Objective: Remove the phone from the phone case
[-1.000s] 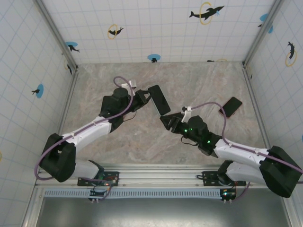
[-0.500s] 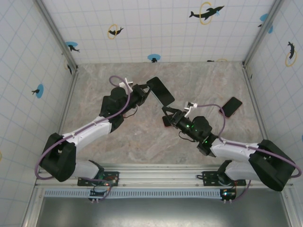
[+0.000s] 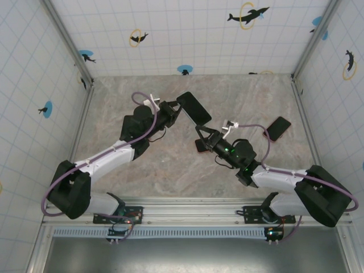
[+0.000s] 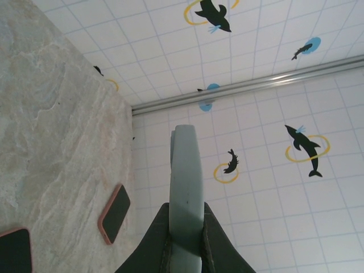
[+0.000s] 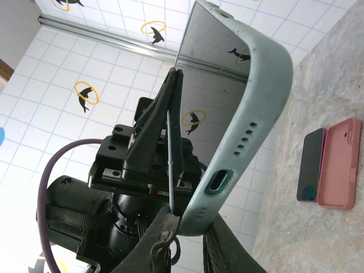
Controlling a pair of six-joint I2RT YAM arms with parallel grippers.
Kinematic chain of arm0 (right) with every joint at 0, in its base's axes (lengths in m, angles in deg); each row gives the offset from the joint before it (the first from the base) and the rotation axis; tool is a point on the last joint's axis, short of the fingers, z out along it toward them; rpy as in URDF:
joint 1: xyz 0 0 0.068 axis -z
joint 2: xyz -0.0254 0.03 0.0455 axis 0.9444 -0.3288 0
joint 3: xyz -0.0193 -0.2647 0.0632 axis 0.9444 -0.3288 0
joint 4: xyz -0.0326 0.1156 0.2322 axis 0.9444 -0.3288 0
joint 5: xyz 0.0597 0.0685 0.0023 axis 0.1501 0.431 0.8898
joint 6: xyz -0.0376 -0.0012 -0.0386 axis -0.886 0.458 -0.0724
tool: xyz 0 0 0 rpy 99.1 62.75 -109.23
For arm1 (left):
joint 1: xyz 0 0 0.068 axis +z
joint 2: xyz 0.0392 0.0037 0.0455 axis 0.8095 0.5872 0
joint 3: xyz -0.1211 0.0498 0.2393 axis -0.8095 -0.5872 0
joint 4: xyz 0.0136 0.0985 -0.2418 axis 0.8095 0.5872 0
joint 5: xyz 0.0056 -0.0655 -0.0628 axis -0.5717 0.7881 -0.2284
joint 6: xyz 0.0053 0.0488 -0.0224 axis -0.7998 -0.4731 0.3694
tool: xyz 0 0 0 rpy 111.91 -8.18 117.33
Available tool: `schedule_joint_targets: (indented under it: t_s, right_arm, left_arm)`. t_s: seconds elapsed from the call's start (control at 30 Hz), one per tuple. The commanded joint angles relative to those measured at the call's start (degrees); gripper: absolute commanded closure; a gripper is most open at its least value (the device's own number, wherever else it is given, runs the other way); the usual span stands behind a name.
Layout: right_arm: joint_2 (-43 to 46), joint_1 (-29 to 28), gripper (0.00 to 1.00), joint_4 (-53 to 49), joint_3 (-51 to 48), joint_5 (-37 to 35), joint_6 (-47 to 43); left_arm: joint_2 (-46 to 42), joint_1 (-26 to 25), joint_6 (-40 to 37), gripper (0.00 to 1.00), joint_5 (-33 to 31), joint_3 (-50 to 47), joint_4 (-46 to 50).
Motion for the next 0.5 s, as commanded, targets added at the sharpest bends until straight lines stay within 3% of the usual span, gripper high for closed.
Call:
schedule_joint_targets:
  t_s: [0.0, 0.27, 0.47]
  right_arm:
    - [-0.4, 0.4, 0.83, 0.3, 2.9, 1.6, -4.1]
    - [-0.6, 2.3, 0.87, -2.5, 3.0, 3.9, -9.2]
    - [0.1, 3.9, 0.89, -10.1, 5.0, 5.8, -16.7]
  left_arm:
    - [-2.0, -0.9, 2.1, 0.92, -0.1, 1.6, -5.1]
    - [-2.7, -1.2, 3.4, 0.94, 2.0, 2.0, -5.8]
    - [-2.8, -1.5, 4.5, 0.95, 4.2, 2.7, -6.5]
